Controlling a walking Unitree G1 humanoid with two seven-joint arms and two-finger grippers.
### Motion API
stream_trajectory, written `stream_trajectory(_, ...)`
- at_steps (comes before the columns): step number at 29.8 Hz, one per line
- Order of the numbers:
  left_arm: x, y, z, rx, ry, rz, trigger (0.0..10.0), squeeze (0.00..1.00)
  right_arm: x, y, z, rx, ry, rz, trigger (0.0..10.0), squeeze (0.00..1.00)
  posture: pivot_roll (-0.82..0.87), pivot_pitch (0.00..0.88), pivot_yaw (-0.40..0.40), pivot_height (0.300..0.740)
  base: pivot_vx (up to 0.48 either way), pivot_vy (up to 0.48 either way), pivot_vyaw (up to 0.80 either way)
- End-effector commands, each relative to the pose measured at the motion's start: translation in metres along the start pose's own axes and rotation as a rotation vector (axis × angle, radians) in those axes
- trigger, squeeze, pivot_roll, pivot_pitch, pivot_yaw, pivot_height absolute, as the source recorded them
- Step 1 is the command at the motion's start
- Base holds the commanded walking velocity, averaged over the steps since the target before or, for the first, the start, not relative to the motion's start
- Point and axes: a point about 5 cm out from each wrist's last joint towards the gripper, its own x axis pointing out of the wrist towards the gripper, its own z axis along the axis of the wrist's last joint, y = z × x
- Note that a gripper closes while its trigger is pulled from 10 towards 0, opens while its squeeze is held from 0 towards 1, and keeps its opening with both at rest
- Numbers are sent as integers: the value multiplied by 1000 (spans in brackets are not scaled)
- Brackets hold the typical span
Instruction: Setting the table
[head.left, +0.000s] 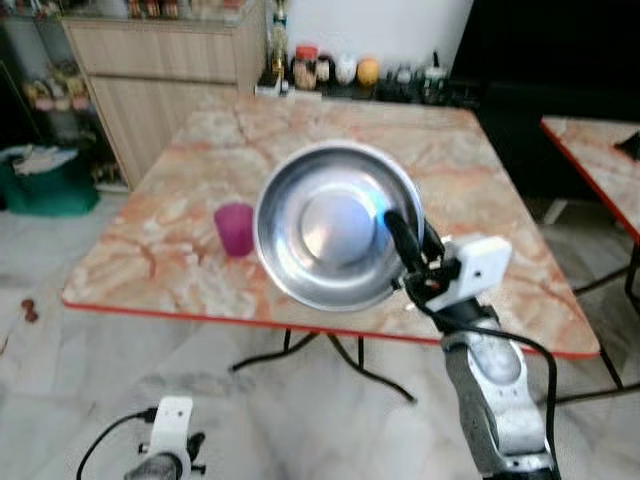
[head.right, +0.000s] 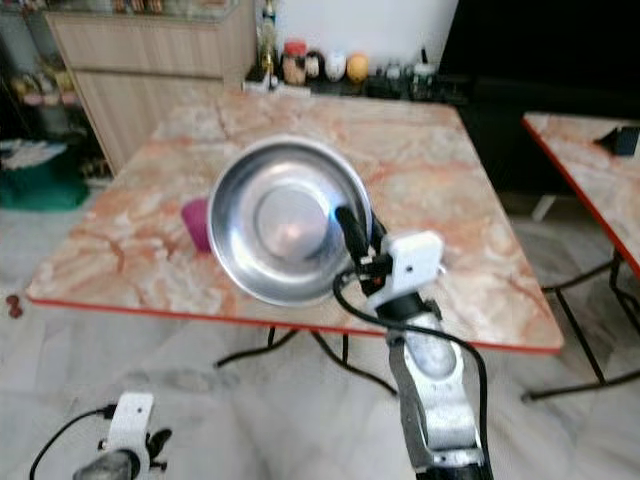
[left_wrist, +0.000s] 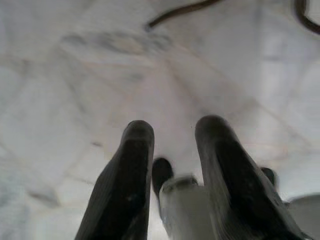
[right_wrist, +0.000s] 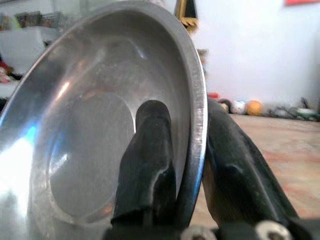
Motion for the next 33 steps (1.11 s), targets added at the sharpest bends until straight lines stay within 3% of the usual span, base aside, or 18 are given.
stream_trajectory(1, 0, 2, -2, 12, 13, 3, 10000, 0, 8, 4, 11, -3, -49, 14, 10000, 0, 10, 0, -33, 740, 0, -390, 0)
stream_trajectory(10, 0, 1, -2, 14, 11, -2, 10000, 0, 21, 2, 19, 9, -93, -12, 10000, 0, 3, 0, -31, 740, 0, -389, 0)
stream_trajectory(33, 0, 0, 1, 44, 8, -2, 10000, 0, 23, 3, 16, 28, -88, -47, 10000, 0, -5, 0, -25, 740, 0, -390, 0)
